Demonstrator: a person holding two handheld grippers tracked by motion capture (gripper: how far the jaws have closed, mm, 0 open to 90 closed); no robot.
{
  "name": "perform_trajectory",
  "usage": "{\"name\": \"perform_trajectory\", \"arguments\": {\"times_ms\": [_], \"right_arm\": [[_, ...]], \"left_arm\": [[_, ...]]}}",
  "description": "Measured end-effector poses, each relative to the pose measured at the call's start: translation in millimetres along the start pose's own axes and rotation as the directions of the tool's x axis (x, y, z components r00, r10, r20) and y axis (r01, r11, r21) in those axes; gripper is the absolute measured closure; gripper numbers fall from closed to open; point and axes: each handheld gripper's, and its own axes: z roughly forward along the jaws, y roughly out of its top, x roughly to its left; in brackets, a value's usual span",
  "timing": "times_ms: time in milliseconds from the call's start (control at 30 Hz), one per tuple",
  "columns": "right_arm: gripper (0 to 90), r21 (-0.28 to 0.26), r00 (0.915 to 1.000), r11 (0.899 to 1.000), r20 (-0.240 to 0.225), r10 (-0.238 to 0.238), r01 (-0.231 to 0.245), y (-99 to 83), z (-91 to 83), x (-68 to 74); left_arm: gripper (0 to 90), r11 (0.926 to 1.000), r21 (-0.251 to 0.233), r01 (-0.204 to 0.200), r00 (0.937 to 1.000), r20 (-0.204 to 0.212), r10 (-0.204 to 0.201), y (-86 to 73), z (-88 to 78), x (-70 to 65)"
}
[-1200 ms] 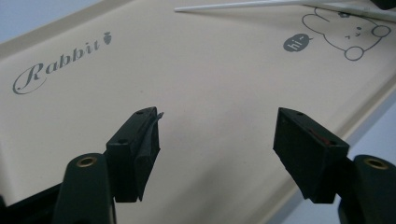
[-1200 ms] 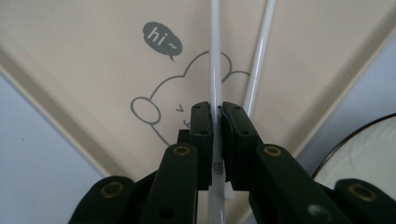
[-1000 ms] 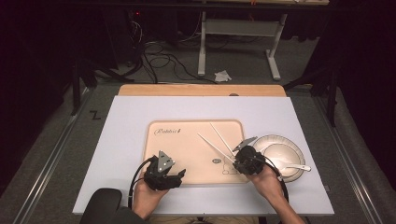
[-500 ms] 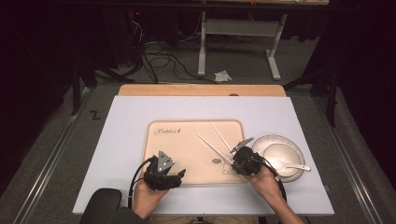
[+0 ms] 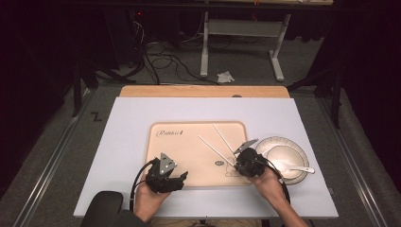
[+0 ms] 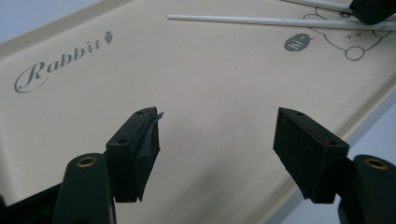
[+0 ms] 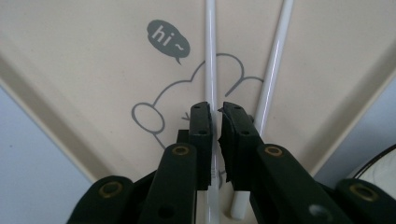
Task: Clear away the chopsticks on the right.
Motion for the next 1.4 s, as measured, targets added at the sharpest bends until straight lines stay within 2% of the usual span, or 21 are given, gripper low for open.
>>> {"name": "perform_trajectory", "arguments": {"times_ms": [167,333,467,867,1400], "right_arm": [[89.2,-0.026,0.9993,0.999,-0.022,-0.03,0.03,3.4,1.3,4.3],[90.0,-0.004,0.9979,0.998,-0.024,-0.061,0.061,9.8,7.8,9.1],[90.0,-0.003,0.9976,0.998,-0.026,-0.064,0.064,14.0,13.3,10.0],[90.0,0.01,0.9994,1.0,0.019,-0.027,0.027,24.6,20.6,3.5],[90.0,-0.016,0.9981,0.999,0.05,0.035,-0.035,33.2,27.6,-8.8]], "left_arm": [[31.6,1.0,0.002,0.002,1.0,-0.002,-0.002,-0.4,-0.2,0.0],[31.6,1.0,0.001,0.004,1.0,-0.004,-0.004,-1.2,-1.2,0.5],[31.6,1.0,-0.002,0.009,0.9999,-0.008,-0.009,-2.1,-2.3,1.2],[31.6,0.9996,-0.003,0.028,0.9992,-0.03,-0.028,-6.5,-7.7,3.3],[31.6,0.9985,-0.009,0.054,0.9967,-0.06,-0.055,-12.7,-14.2,5.4]]}}
